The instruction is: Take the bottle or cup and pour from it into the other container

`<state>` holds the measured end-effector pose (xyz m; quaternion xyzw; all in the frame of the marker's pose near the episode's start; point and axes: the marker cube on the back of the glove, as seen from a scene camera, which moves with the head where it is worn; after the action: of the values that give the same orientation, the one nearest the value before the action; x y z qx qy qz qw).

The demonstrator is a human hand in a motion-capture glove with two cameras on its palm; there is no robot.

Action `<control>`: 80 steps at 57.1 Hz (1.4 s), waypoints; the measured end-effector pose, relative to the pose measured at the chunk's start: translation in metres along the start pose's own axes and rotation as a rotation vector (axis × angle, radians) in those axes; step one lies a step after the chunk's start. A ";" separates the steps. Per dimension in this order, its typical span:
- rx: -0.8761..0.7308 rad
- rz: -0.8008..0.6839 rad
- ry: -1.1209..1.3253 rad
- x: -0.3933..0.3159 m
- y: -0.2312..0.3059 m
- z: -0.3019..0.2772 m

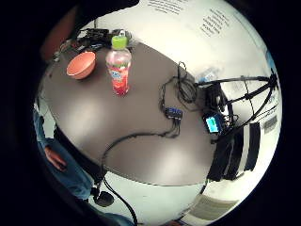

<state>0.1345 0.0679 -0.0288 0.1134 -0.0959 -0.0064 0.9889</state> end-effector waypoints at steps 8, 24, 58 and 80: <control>0.002 0.040 -0.075 0.027 0.009 -0.005; 0.081 0.118 -0.301 0.087 0.017 -0.004; 0.126 0.185 -0.581 0.114 -0.016 0.053; 0.080 0.202 -0.642 0.112 -0.033 0.091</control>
<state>0.2271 0.0115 0.0720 0.1342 -0.4134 0.0601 0.8986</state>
